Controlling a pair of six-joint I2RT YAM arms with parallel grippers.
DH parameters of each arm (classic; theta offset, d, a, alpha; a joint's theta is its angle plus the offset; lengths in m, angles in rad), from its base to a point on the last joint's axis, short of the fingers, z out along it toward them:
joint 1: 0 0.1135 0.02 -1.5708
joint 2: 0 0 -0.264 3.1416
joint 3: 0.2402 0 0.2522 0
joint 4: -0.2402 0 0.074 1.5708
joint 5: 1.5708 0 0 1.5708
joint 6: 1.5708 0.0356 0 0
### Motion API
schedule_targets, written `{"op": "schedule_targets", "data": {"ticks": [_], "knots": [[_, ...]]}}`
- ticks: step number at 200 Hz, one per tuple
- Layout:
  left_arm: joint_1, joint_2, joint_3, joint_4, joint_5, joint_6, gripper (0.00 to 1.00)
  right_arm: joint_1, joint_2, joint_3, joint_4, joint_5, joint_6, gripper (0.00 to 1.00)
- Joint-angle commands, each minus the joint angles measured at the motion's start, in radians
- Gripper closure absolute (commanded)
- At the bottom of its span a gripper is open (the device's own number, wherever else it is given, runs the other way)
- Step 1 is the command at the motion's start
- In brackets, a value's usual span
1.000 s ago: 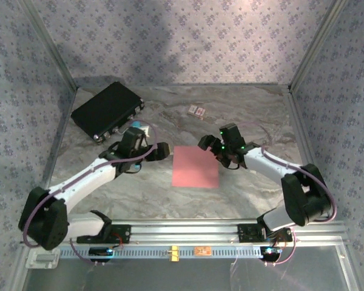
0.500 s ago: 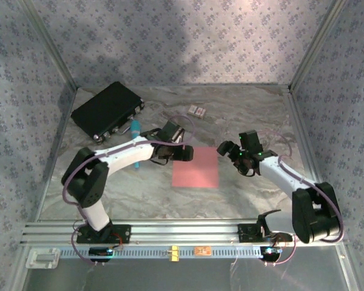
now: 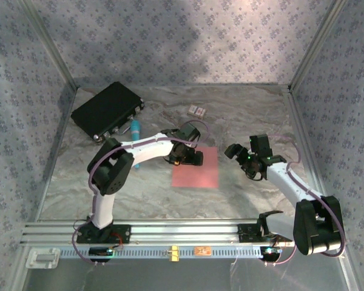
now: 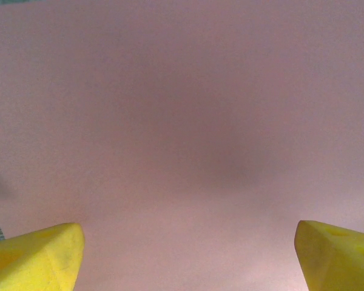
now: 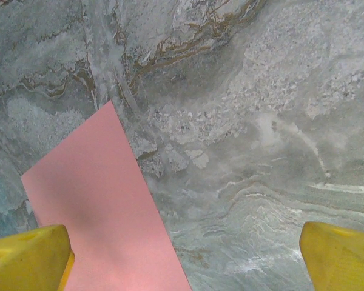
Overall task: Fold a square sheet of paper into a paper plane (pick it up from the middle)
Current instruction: Move a square sheet of paper to the center of the table.
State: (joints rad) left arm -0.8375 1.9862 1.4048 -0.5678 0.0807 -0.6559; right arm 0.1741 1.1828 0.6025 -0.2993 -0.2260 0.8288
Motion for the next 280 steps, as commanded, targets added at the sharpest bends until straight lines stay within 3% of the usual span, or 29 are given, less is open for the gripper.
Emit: {"op": "schedule_targets", "data": {"ticks": [1,76,182,230,280], "knots": [[-0.001,0.027,0.04,-0.047,0.035,-0.002,0.11,-0.007,-0.011,-0.007,-0.029,-0.024,-0.029,0.01],[0.009,0.048,-0.019,-0.104,-0.029,0.088,0.11,-0.008,0.005,-0.002,-0.021,-0.045,-0.038,0.01],[0.054,-0.076,-0.116,-0.071,-0.053,0.191,0.1,0.044,0.012,0.02,-0.033,-0.018,-0.039,0.01],[0.049,-0.133,-0.07,-0.078,-0.08,0.059,0.1,0.087,0.033,0.058,-0.05,-0.012,-0.058,0.01],[0.008,-0.069,0.013,-0.177,-0.16,-0.05,0.1,0.105,0.037,0.073,-0.071,0.017,-0.069,0.01]]}}
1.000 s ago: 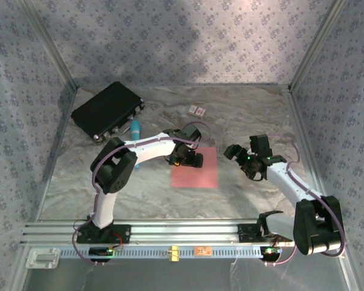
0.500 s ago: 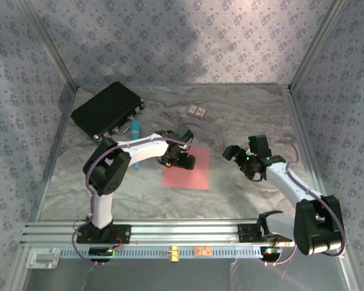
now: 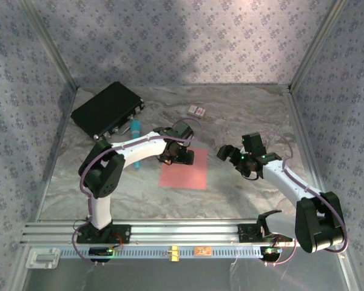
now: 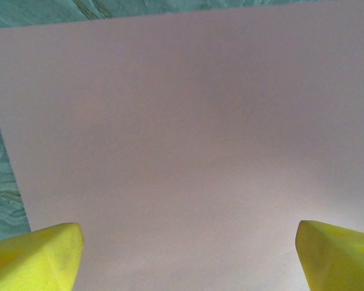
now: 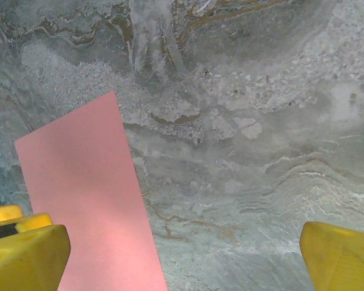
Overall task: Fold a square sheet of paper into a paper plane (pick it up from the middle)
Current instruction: Move a square sheet of paper to the center of the table, then first fold the square sheet of paper in half at the center of the table.
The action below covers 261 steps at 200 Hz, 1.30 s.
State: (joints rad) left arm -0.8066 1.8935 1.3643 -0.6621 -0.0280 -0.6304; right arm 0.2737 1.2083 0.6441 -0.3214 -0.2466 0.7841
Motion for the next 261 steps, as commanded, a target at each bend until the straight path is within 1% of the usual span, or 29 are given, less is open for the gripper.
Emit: {"op": "schedule_targets", "data": {"ticks": [1,17,46,76,107,138,169,194,220,261], "knots": [[-0.024,0.024,0.055,-0.085,-0.052,-0.079,0.1,0.005,0.011,0.032,-0.05,0.039,-0.026,0.01],[-0.034,0.035,0.063,-0.095,-0.065,-0.097,0.1,-0.004,0.01,0.039,-0.076,0.056,-0.037,0.01],[-0.034,0.051,0.074,-0.129,-0.086,-0.132,0.1,-0.019,0.009,0.022,-0.067,0.037,-0.029,0.01],[-0.037,0.071,0.084,-0.137,-0.073,-0.155,0.09,-0.021,0.014,0.023,-0.068,0.026,-0.026,0.01],[-0.039,0.081,0.082,-0.124,-0.061,-0.174,0.09,-0.021,-0.013,0.01,-0.056,0.02,-0.032,0.01],[-0.042,0.09,0.088,-0.12,-0.049,-0.181,0.09,-0.028,-0.023,0.005,-0.061,0.009,-0.04,0.01],[-0.05,0.112,0.121,-0.136,-0.037,-0.176,0.06,-0.03,-0.039,-0.006,-0.057,0.009,-0.036,0.01],[-0.051,0.132,0.137,-0.159,-0.043,-0.205,0.06,-0.034,-0.042,-0.003,-0.062,0.004,-0.04,0.01],[-0.052,0.144,0.147,-0.153,-0.033,-0.204,0.06,-0.033,-0.047,-0.006,-0.064,0.0,-0.041,0.01],[-0.051,0.19,0.205,-0.207,-0.063,-0.172,0.06,-0.035,-0.047,-0.014,-0.054,-0.006,-0.036,0.01]]}}
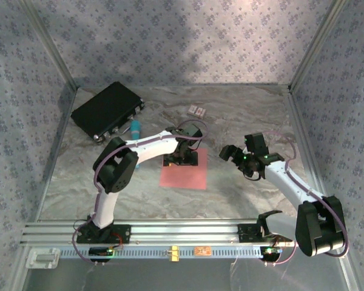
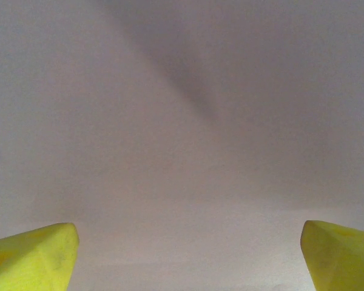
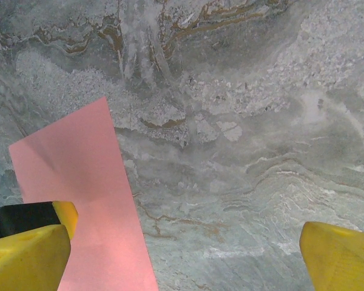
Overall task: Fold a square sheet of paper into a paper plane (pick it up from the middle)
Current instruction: First fold the square sheet of paper in half at the center of the table.
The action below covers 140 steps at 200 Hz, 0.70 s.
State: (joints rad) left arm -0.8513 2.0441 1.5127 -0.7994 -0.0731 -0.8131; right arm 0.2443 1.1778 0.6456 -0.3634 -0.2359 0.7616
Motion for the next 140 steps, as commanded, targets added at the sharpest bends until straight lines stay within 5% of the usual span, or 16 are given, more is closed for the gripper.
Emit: {"op": "schedule_targets", "data": {"ticks": [1,140], "knots": [[-0.006,0.04,0.057,-0.071,-0.018,0.011,0.06,-0.005,-0.017,-0.016,-0.011,-0.017,-0.014,0.01],[-0.006,0.109,0.007,-0.041,0.03,0.037,0.05,-0.005,0.003,-0.022,-0.015,-0.001,-0.016,0.01]]}}
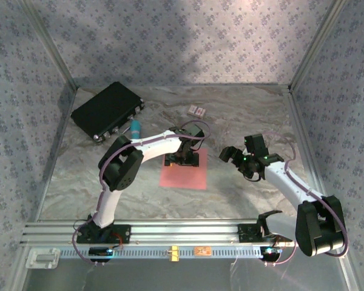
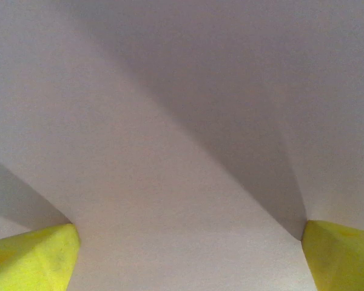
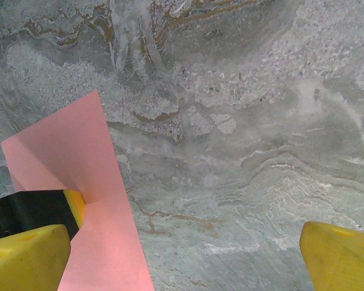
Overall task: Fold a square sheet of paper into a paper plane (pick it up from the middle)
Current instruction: First fold the square sheet of paper in half at the center of the table.
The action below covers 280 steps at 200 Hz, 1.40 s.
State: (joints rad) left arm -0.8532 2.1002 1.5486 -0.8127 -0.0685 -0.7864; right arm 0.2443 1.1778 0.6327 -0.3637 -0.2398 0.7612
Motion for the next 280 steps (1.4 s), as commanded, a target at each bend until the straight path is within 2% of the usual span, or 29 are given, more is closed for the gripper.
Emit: {"op": "schedule_targets", "data": {"ticks": [1,184,235,280], "knots": [[-0.004,0.054,-0.029,-0.028,0.026,0.01,0.05,-0.005,0.003,-0.009,-0.015,0.003,-0.015,0.01],[-0.006,0.092,-0.025,-0.044,0.019,0.027,0.08,-0.001,0.008,-0.001,-0.027,0.015,-0.002,0.01],[-0.011,0.058,0.002,-0.065,-0.021,0.039,0.06,0.0,0.008,0.004,-0.024,0.006,-0.006,0.01],[-0.016,-0.038,0.029,-0.065,-0.049,0.06,0.05,0.003,-0.003,0.011,-0.028,-0.007,-0.017,0.01]]}}
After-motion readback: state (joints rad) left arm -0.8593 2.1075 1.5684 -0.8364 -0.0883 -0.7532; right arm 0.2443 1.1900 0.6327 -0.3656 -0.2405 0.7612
